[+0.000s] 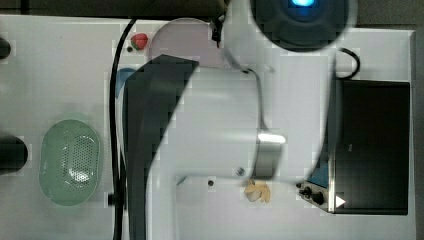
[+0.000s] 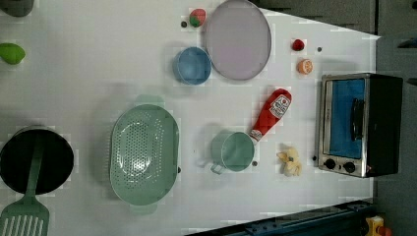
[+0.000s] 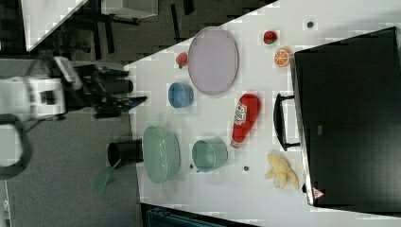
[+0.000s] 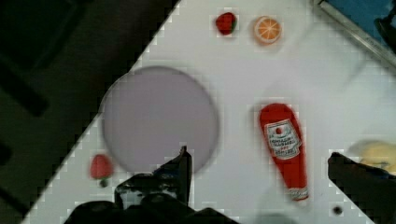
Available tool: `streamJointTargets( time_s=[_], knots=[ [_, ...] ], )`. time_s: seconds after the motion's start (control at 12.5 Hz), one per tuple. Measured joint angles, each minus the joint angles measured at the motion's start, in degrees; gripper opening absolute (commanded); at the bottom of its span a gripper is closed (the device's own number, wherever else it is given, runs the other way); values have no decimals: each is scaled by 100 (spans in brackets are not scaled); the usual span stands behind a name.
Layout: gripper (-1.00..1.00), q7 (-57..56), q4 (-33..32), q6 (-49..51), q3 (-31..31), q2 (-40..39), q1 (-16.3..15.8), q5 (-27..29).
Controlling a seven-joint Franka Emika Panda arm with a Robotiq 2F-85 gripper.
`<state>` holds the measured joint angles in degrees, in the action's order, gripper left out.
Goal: Pick Ketchup from oven and place it on table.
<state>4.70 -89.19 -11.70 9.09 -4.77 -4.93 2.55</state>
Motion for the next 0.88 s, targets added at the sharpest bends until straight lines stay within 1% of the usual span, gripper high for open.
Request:
streamJointTargets(
  time_s=[0.08, 0.16, 0.32, 0.48, 0.56, 0.72, 0.8, 0.88],
  knots=[
    [100, 0, 6, 324, 69, 47, -3, -114],
    [100, 0, 0, 313, 15, 28, 73, -146],
    [100, -1, -123, 225, -34, 23, 118, -229],
    [100, 0, -6, 371, -45, -105, 45, -244],
    [100, 0, -106, 266, -76, -135, 27, 11],
    [100, -1, -145, 264, -57, -155, -9, -126],
    [100, -1, -145, 264, -113, -158, 38, -257],
    [100, 0, -196, 269, -87, -155, 37, -256]
  ],
)
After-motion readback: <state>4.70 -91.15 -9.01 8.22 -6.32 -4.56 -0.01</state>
